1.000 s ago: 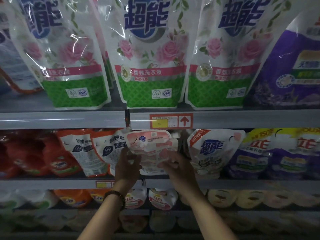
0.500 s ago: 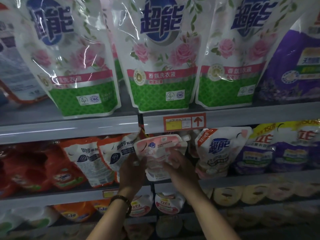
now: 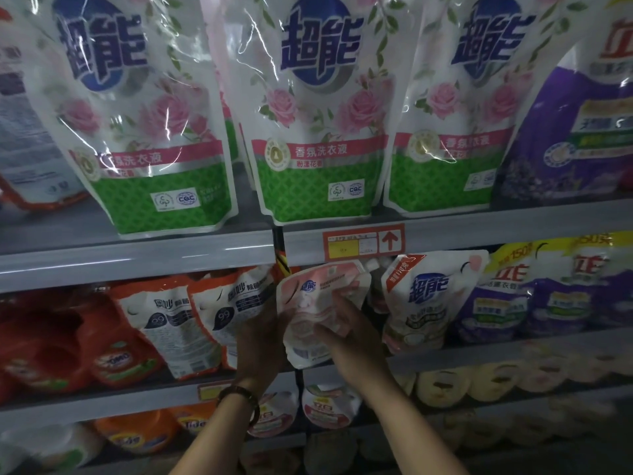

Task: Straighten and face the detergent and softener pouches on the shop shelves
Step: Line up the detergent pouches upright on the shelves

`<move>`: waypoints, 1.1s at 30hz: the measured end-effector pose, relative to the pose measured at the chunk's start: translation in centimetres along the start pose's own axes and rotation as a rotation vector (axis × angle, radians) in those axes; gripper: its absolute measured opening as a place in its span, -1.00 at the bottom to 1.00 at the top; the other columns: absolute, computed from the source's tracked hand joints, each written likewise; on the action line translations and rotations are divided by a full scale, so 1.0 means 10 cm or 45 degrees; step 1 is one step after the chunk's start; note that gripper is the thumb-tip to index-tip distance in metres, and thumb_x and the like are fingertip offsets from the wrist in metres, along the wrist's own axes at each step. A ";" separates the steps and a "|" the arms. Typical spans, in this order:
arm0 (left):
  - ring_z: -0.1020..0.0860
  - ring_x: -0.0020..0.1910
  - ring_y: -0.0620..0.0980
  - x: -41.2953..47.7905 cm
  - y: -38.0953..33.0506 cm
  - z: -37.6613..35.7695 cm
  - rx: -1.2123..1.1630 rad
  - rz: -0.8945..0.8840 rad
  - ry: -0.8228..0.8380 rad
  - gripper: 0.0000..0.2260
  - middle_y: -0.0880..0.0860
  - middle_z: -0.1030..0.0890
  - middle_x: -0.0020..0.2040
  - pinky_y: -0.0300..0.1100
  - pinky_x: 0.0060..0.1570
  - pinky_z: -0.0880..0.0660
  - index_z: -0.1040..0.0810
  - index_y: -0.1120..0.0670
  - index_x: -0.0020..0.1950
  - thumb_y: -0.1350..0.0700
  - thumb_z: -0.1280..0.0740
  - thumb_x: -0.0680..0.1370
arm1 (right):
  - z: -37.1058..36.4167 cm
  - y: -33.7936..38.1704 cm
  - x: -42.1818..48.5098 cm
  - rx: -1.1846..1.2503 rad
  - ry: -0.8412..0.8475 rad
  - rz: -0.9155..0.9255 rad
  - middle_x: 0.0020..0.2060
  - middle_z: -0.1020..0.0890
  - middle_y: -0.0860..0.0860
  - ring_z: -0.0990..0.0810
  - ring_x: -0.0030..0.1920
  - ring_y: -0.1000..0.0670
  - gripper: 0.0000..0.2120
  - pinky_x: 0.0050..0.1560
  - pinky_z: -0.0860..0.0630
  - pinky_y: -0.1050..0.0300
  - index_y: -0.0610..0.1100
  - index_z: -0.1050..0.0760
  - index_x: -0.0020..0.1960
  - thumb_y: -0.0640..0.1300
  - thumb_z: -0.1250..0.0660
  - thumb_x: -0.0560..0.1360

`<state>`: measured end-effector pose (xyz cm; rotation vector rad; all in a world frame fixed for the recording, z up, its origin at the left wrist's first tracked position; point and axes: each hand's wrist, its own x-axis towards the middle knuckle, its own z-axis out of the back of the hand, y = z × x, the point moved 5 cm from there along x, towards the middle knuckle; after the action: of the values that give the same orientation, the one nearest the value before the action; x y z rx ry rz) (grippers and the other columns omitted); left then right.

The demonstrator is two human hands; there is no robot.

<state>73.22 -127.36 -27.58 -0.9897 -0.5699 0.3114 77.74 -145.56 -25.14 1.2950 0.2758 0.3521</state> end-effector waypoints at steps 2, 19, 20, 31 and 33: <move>-0.57 0.08 -0.54 -0.01 -0.05 -0.02 -0.035 -0.010 -0.031 -0.70 -0.42 -0.60 0.13 -0.56 0.08 -0.48 -0.58 -0.16 0.37 0.14 -0.40 0.68 | 0.00 0.03 -0.01 -0.005 0.002 0.026 0.44 -0.44 0.35 -0.42 0.43 0.22 -0.38 0.37 -0.42 0.15 0.28 -0.32 0.56 0.18 -0.45 0.56; -0.60 0.34 0.31 -0.31 -0.04 -0.48 -1.383 0.395 -0.017 -0.75 0.34 -0.66 0.27 0.09 0.35 -0.58 -0.67 0.33 0.23 0.30 -0.40 0.57 | 0.00 0.10 -0.09 -0.138 -0.130 0.154 0.21 -0.60 0.37 -0.52 0.21 0.46 -0.43 0.13 -0.40 0.56 0.19 -0.45 0.43 0.06 -0.58 0.49; -0.64 0.29 0.27 -0.33 -0.07 -0.49 -1.302 0.344 0.008 -0.80 0.31 -0.70 0.22 0.12 0.37 -0.57 -0.72 0.28 0.17 0.32 -0.38 0.59 | 0.00 0.10 -0.09 -0.142 -0.154 0.158 0.25 -0.59 0.33 -0.53 0.26 0.40 -0.39 0.18 -0.41 0.53 0.19 -0.44 0.46 0.13 -0.57 0.47; -0.71 0.14 -0.17 -0.40 -0.31 -0.51 -0.364 -0.111 0.079 -0.67 -0.22 -0.76 0.08 -0.05 0.16 -0.66 -0.72 -0.33 0.08 0.16 -0.41 0.65 | 0.10 0.11 -0.14 -0.203 -0.486 0.226 0.54 -0.42 0.14 -0.38 0.56 0.08 -0.07 0.52 -0.43 -0.05 0.22 -0.16 0.65 0.33 -0.53 0.42; -0.70 0.04 -0.26 -0.42 -0.37 -0.50 -0.271 -0.100 0.075 -0.67 -0.27 -0.75 -0.01 -0.18 0.05 -0.64 -0.72 -0.30 0.00 0.18 -0.43 0.65 | 0.07 0.10 -0.19 -0.182 -0.536 0.199 0.50 -0.45 0.10 -0.44 0.52 0.08 -0.14 0.47 -0.48 0.04 0.15 -0.23 0.62 0.27 -0.54 0.45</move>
<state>72.75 -134.85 -27.81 -1.1746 -0.5948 0.1531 76.20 -146.66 -23.96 1.2192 -0.2046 0.2189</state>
